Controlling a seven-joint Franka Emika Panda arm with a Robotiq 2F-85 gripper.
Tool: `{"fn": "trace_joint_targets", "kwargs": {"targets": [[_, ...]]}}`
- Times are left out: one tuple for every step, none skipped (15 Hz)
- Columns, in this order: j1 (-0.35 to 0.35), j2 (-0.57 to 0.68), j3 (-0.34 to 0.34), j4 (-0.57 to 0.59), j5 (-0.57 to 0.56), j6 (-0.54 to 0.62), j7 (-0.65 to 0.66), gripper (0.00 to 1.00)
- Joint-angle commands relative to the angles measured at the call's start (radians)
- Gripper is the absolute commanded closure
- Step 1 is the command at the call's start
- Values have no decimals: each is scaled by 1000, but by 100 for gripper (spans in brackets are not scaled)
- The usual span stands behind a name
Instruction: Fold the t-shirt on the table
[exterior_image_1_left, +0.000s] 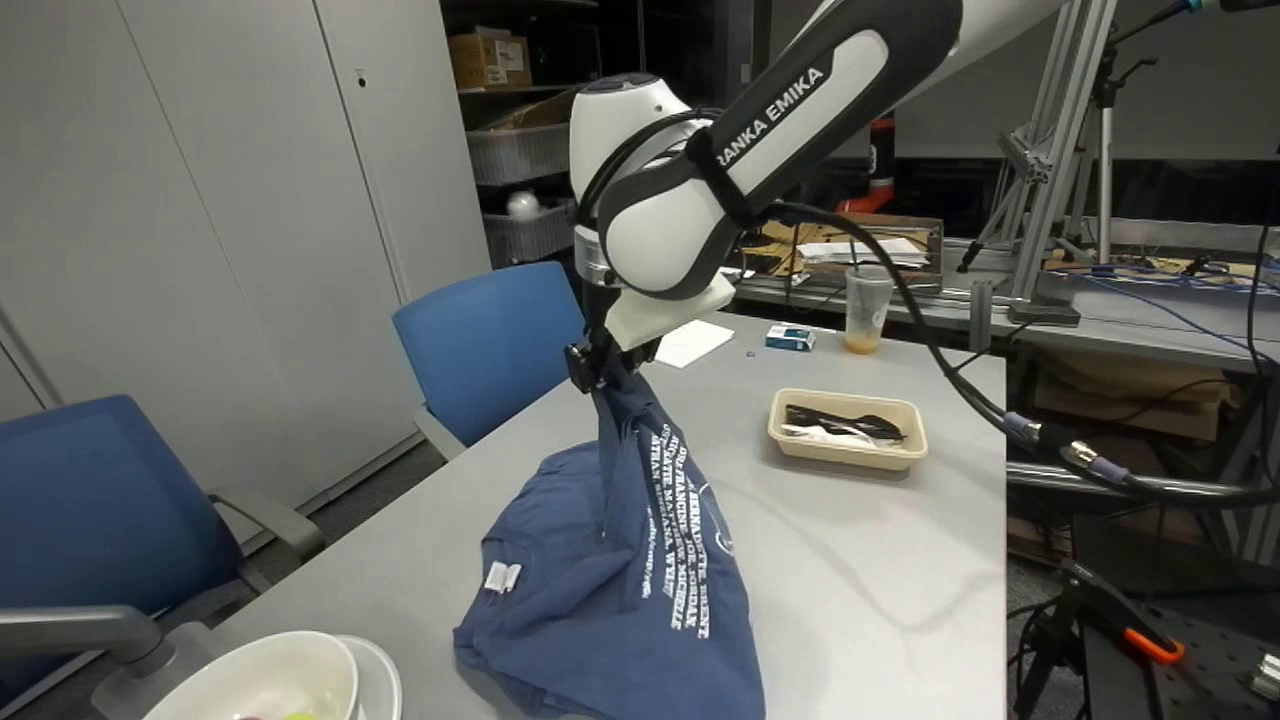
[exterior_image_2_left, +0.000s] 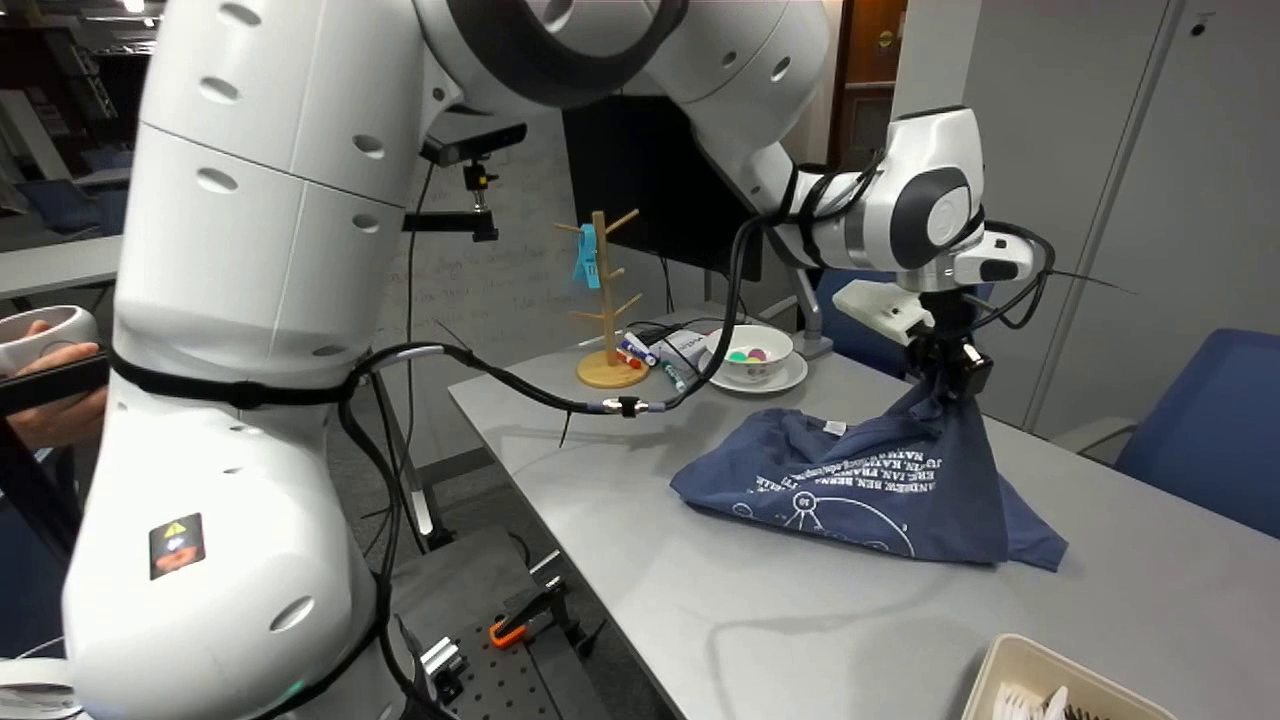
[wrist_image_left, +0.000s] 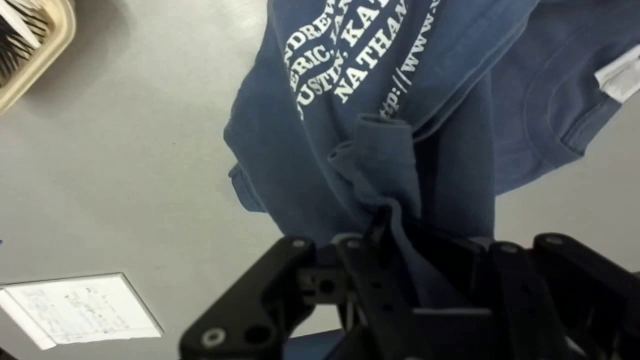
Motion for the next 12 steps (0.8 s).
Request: {"fn": "trace_joint_targets", "kwargs": {"targets": [[49, 77, -59, 94, -9, 49, 128, 98], [60, 89, -76, 106, -6, 60, 172, 98], [67, 99, -88, 120, -1, 66, 215, 98], [72, 109, -95, 131, 0, 66, 241, 98], [79, 117, -104, 141, -7, 66, 265, 67], [85, 123, -112, 146, -12, 66, 288, 66], [88, 127, -116, 151, -14, 68, 306, 59], [92, 131, -121, 155, -20, 70, 324, 53], [95, 131, -125, 155, -25, 71, 336, 43], [97, 131, -127, 154, -28, 72, 346, 37], [99, 130, -128, 151, -32, 76, 354, 28], [100, 123, -125, 141, -34, 79, 352, 21]]}}
